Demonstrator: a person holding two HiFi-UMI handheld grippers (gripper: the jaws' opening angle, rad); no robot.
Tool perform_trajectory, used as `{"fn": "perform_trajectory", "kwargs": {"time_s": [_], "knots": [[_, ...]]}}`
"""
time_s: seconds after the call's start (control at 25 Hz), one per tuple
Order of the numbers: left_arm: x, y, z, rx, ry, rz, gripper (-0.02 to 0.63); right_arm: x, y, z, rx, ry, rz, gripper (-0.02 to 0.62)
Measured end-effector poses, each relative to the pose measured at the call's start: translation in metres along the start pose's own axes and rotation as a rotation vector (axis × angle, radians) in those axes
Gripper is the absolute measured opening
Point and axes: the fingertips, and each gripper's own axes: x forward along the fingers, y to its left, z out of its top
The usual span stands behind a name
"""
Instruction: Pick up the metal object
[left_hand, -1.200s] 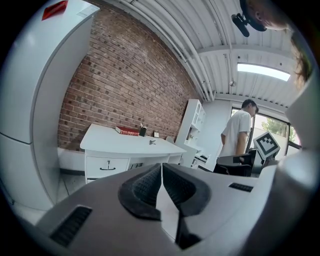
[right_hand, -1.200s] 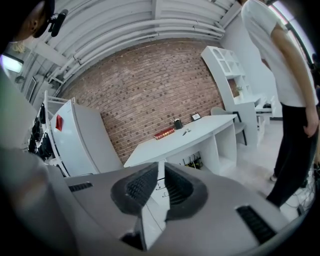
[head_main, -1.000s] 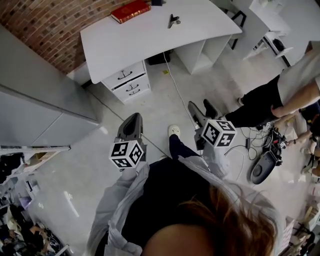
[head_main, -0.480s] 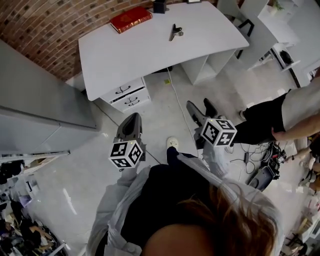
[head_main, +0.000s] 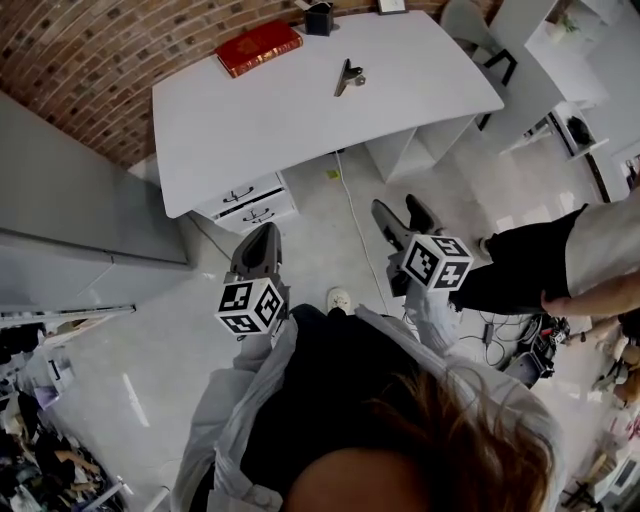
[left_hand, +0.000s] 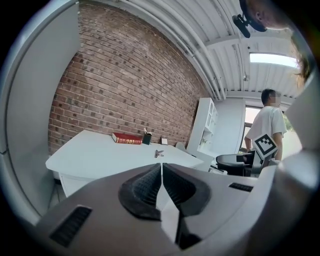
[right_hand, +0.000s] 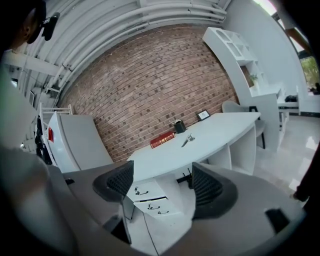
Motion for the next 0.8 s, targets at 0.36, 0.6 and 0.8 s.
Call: {"fn": "perform_trajectory", "kwargs": {"time_s": [0.36, 0.6, 0.8], "knots": [[0.016, -0.005, -0.013, 0.004, 0.046, -0.018, 0.023, 0.000, -0.016, -0.010, 0.052, 0.010, -0.014, 0.360], [0.049, -0.011, -0.014, 0.012, 0.059, -0.061, 0.023, 0.013, -0.037, -0.003, 0.080, 0.000, -0.041, 0.357], [0.085, -0.008, -0.009, 0.014, 0.070, -0.082, 0.023, 0.038, -0.048, 0.012, 0.086, 0.003, -0.040, 0.356]]}}
